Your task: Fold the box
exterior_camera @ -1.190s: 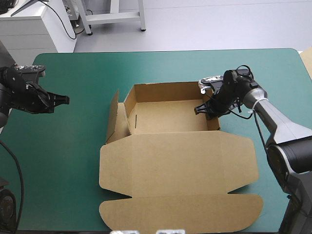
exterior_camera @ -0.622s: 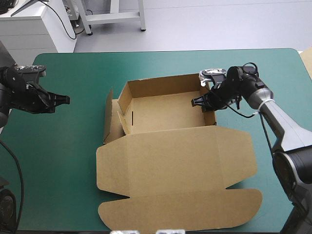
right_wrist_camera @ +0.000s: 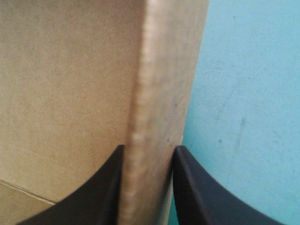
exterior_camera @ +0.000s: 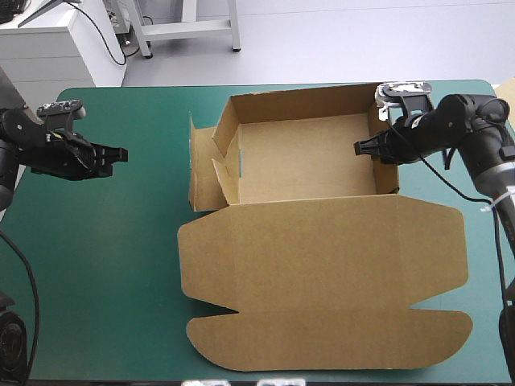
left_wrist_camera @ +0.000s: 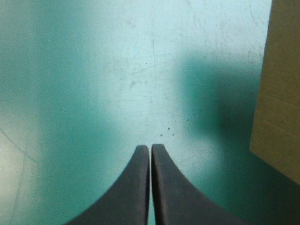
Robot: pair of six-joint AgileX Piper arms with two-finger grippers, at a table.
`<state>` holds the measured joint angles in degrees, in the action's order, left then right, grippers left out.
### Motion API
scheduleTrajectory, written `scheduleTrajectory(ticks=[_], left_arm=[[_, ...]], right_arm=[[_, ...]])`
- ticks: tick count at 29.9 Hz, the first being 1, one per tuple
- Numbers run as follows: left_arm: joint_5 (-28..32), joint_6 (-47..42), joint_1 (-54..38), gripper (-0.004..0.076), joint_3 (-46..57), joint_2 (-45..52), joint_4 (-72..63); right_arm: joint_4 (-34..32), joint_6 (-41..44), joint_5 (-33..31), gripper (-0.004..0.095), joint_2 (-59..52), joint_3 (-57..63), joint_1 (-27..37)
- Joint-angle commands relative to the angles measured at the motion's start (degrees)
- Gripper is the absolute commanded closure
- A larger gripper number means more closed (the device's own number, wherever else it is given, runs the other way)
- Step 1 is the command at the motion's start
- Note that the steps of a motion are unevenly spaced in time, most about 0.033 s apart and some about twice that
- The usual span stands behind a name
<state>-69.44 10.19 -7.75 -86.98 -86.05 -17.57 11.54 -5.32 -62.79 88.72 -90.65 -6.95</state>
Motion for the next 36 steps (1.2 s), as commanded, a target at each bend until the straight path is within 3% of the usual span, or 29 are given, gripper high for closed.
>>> scheduleTrajectory(ticks=[1,25,36], left_arm=[[1.79,0.13,0.02,0.0731,-1.23,1.88,-1.76],[0.22,2.69,0.02,0.0731,-1.23,1.88,-1.67],[-1.20,3.40,0.02,0.0732,-1.23,1.88,-1.28]], right_arm=[[1.30,-1.34,-1.31,0.0929,-2.95,-1.56,1.62],[2.31,2.98,-0.91,0.0927,11.22,1.25,-1.29],[-2.34,0.17,-0.80,0.0906,11.25,0.49,-1.29]])
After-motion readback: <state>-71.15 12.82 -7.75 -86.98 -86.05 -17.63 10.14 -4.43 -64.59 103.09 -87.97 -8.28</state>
